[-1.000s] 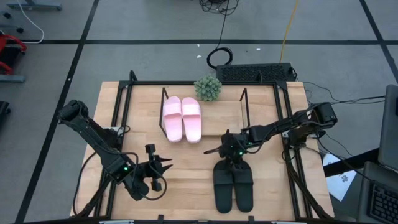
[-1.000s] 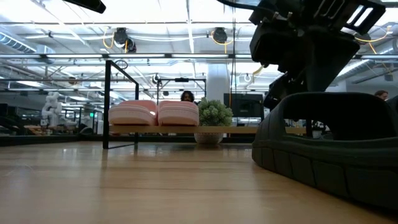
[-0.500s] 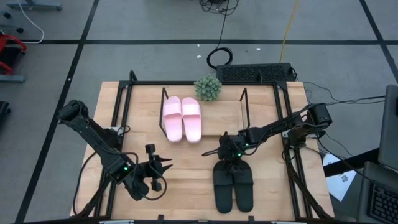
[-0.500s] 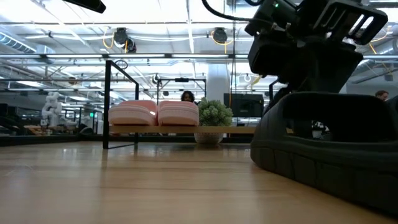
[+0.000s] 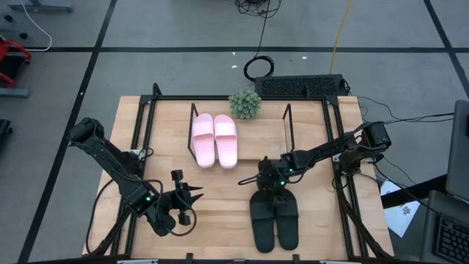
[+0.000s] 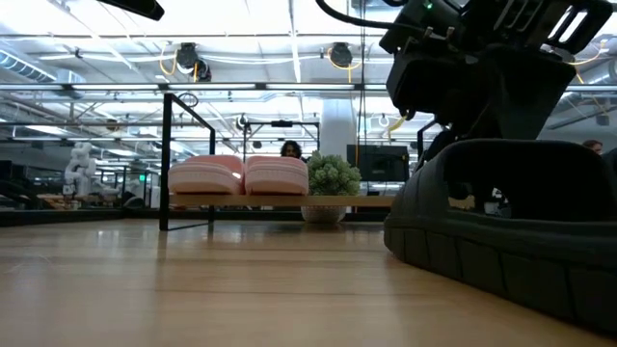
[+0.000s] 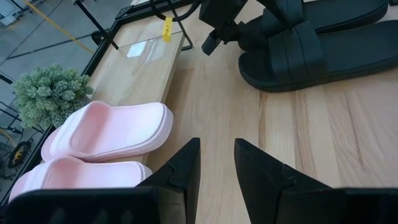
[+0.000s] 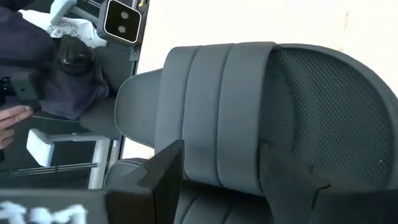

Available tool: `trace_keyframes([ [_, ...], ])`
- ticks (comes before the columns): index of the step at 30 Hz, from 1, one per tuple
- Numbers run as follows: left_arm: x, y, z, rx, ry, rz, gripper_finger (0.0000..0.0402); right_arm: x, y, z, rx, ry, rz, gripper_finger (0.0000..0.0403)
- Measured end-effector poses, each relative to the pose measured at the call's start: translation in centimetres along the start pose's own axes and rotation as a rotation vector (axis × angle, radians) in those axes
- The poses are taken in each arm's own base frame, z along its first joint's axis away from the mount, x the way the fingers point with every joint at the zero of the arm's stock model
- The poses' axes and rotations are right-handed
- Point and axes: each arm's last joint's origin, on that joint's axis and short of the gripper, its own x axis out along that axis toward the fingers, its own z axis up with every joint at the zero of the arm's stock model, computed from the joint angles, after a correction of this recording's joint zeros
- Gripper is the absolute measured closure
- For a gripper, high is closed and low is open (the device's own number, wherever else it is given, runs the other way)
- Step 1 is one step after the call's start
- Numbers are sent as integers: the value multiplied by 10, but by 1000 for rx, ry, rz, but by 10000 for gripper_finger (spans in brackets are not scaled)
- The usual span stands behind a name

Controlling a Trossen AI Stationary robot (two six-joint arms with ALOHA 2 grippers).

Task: Pick and place slides into the shelf
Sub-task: Put the left black slipper on the shelf

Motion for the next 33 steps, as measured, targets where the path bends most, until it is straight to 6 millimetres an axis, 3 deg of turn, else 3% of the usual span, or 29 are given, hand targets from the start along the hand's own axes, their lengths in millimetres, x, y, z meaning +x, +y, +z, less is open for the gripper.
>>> trace_keyframes([
  [19, 0, 0, 0, 0, 0, 1, 300, -1, 3, 3, -32, -9, 79, 219],
  [33, 0, 0, 0, 6, -1, 3, 300, 4, -10, -17, -15, -24, 33, 332],
])
